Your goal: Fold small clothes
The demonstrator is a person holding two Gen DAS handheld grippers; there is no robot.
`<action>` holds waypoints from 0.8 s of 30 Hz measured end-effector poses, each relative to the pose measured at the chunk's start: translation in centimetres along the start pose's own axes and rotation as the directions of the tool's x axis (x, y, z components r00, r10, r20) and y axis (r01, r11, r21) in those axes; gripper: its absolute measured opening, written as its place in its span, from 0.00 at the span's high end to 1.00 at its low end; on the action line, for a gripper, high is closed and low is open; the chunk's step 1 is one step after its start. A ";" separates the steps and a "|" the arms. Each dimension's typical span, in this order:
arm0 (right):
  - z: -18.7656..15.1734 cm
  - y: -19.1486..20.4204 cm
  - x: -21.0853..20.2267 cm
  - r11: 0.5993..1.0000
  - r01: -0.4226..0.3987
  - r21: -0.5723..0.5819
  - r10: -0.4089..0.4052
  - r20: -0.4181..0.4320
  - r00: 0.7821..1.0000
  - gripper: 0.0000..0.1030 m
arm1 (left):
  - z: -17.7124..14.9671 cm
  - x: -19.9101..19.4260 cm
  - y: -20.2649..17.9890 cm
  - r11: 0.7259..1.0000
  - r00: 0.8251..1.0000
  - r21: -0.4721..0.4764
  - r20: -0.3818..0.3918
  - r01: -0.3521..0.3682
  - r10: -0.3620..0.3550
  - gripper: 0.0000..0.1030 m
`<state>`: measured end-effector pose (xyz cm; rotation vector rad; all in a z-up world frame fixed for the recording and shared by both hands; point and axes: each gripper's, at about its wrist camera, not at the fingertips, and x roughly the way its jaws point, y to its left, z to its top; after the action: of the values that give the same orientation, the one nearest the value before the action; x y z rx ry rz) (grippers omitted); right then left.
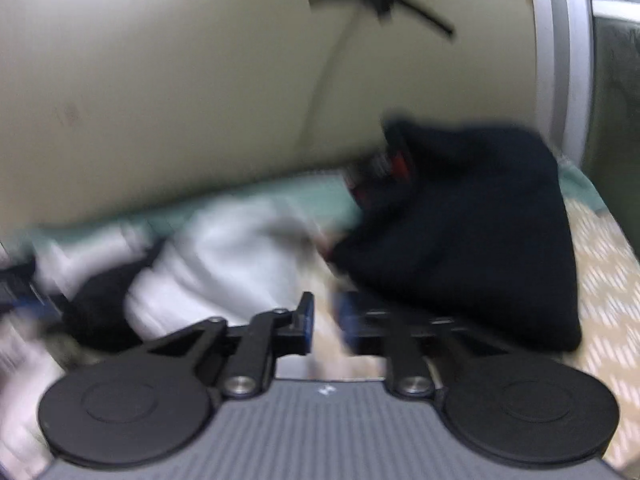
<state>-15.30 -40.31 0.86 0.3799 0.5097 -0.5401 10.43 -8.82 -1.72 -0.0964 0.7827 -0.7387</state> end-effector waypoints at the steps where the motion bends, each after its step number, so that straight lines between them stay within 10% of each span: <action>1: 0.9 0.7 -0.4 0.998 -0.057 0.033 0.056 0.032 0.998 0.52 | 0.1 -0.4 0.1 1.000 1.000 -0.008 0.017 0.002 -0.002 0.44; 6: 4.3 7.2 4.3 0.949 -0.309 0.070 0.314 -0.087 0.945 0.54 | 0.6 -1.0 0.9 0.999 0.999 -0.043 0.038 0.011 -0.010 0.43; 11: 4.5 11.1 12.4 0.984 -0.170 0.058 0.179 -0.250 0.951 0.55 | 1.0 -0.9 1.4 0.998 0.999 -0.062 0.031 0.029 -0.027 0.43; 13: 4.0 10.6 14.5 0.971 -0.192 0.141 0.226 -0.287 0.931 0.91 | 1.3 -1.1 1.6 0.996 0.999 -0.076 0.042 0.037 -0.033 0.43; 16: 4.7 12.7 13.0 0.926 -0.357 0.121 0.375 -0.214 0.902 0.93 | 1.7 -1.9 2.6 0.991 0.997 -0.125 0.076 0.041 -0.031 0.43; 18: 5.2 15.2 10.8 0.858 -0.509 0.064 0.511 -0.189 0.838 0.93 | 1.9 -2.6 3.8 0.984 0.994 -0.173 0.104 0.049 -0.031 0.40; 22: 4.9 19.5 8.0 0.668 -0.744 0.016 0.718 -0.278 0.638 0.80 | 2.1 -2.6 5.2 0.974 0.994 -0.223 0.109 0.032 -0.008 0.39; 23: 4.6 20.1 7.4 0.652 -0.757 -0.033 0.718 -0.294 0.631 0.72 | 2.1 -2.3 5.2 0.974 0.995 -0.227 0.099 0.023 -0.001 0.39; 24: 4.4 20.3 7.0 0.679 -0.728 -0.091 0.681 -0.293 0.672 0.43 | 2.2 -2.1 5.2 0.974 0.996 -0.227 0.090 0.019 0.001 0.39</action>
<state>3.02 -28.95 4.75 0.4165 0.5912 0.3343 13.92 -4.01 -0.66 -0.3384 0.7790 -0.6465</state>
